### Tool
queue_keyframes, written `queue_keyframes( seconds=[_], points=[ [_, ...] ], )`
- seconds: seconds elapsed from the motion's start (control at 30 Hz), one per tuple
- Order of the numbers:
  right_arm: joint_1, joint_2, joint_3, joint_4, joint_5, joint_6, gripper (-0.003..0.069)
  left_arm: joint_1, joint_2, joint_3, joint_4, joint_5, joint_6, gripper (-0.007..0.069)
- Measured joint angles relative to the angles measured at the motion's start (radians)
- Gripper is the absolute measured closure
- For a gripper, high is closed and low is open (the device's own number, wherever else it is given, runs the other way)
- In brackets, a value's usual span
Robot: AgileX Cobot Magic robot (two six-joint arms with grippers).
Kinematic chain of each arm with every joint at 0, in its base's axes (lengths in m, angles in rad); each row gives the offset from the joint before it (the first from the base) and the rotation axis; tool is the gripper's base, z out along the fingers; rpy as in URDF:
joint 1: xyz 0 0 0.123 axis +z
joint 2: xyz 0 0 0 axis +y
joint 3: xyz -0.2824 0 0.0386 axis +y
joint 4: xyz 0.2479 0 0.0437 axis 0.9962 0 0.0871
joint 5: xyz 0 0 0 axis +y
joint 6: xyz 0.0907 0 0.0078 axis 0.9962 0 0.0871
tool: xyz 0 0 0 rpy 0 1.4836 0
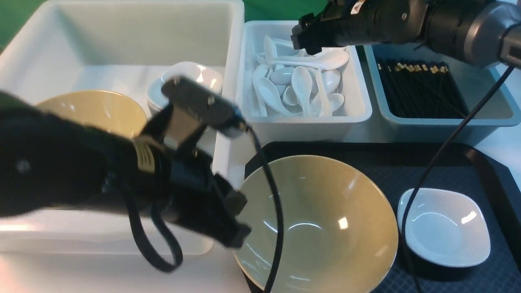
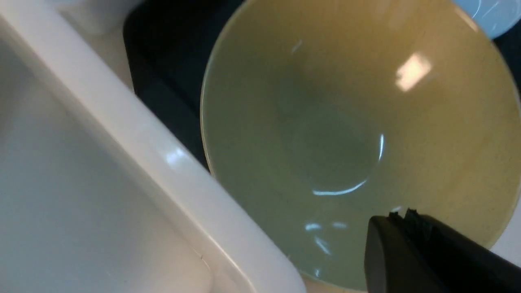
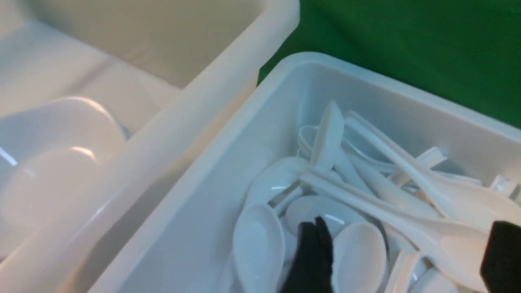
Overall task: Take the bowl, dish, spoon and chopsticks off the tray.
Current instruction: Use the left arm to grab the yellow noodle bowl on the left
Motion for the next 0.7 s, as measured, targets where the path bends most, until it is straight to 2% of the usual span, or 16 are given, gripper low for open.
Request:
queue_keyframes(
  seconds=[0.1, 0.17, 0.23, 0.33, 0.37, 0.4, 0.47, 0.53, 0.6, 0.7],
  points=[
    [-0.002, -0.037, -0.053, -0.001, 0.176, -0.035, 0.0101, 0.024, 0.02, -0.091, 0.008, 0.066, 0.001, 0.0636],
    [-0.003, -0.086, -0.107, -0.001, 0.364, -0.077, 0.0134, 0.066, 0.057, -0.18, 0.019, 0.127, 0.013, 0.0636],
    [-0.004, -0.114, -0.132, -0.002, 0.461, -0.1, 0.0171, 0.093, 0.084, -0.226, 0.023, 0.154, 0.026, 0.0636],
    [-0.006, -0.202, -0.16, -0.004, 0.689, -0.143, 0.0326, 0.164, 0.198, -0.349, 0.022, 0.228, 0.077, 0.0627],
    [-0.006, -0.202, -0.161, -0.004, 0.701, -0.147, 0.0337, 0.169, 0.206, -0.363, 0.021, 0.237, 0.086, 0.0624],
    [-0.006, -0.237, -0.16, -0.005, 0.782, -0.152, 0.0411, 0.18, 0.26, -0.41, 0.018, 0.263, 0.116, 0.0613],
    [-0.006, -0.284, -0.136, -0.005, 0.819, -0.152, 0.0519, 0.173, 0.337, -0.471, 0.002, 0.298, 0.165, 0.0585],
    [-0.004, -0.333, -0.084, -0.005, 0.827, -0.145, 0.0589, 0.15, 0.402, -0.516, -0.008, 0.322, 0.196, 0.055],
    [0.004, -0.395, 0.005, -0.007, 0.83, -0.14, 0.0622, 0.115, 0.479, -0.556, -0.013, 0.335, 0.211, 0.049],
    [0.019, -0.504, 0.166, -0.008, 0.834, -0.14, 0.0625, 0.066, 0.579, -0.6, -0.006, 0.344, 0.213, 0.0388]
  ],
)
